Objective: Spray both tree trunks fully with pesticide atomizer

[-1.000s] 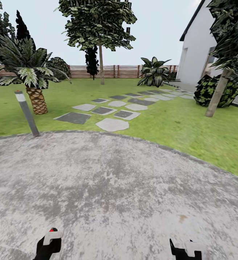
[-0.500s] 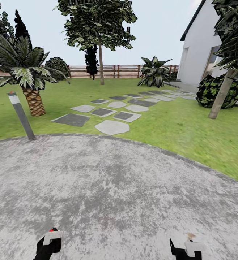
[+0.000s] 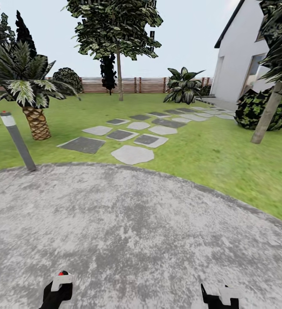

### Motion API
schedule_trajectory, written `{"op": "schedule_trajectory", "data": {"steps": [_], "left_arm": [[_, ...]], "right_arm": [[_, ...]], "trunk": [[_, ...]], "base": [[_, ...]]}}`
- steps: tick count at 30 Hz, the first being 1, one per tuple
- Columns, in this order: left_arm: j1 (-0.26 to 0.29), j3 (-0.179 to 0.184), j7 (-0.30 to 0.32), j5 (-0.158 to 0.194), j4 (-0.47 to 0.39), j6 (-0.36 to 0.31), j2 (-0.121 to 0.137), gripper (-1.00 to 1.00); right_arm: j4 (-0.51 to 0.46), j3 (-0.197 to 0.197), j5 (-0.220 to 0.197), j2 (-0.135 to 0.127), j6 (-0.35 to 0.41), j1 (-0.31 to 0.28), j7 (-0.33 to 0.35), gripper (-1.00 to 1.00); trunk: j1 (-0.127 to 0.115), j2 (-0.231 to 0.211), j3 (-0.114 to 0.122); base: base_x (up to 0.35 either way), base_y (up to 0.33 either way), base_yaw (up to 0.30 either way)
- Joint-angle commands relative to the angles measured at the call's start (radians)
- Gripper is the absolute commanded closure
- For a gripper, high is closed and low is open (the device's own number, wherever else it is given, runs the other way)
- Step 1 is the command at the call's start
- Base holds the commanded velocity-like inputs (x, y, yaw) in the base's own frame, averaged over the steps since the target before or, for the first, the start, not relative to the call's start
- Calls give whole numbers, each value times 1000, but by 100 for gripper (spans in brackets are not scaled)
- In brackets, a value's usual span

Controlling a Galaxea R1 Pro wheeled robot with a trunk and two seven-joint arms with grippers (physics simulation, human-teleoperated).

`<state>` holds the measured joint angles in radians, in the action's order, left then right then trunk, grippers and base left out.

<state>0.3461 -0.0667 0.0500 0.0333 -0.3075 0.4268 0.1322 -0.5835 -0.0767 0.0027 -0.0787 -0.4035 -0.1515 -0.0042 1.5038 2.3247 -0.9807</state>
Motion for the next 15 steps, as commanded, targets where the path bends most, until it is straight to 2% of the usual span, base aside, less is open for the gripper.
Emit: {"op": "schedule_trajectory", "data": {"steps": [1,15], "left_arm": [[1,-4,5,3,1,3,0,100],[1,-4,5,3,1,3,0,100]], "right_arm": [[1,-1,0,0,-3,0,0,-100],[1,0,0,0,-3,0,0,-100]], "trunk": [[0,0,-1],[0,0,-1]], "base": [[337,0,0],[337,0,0]]}}
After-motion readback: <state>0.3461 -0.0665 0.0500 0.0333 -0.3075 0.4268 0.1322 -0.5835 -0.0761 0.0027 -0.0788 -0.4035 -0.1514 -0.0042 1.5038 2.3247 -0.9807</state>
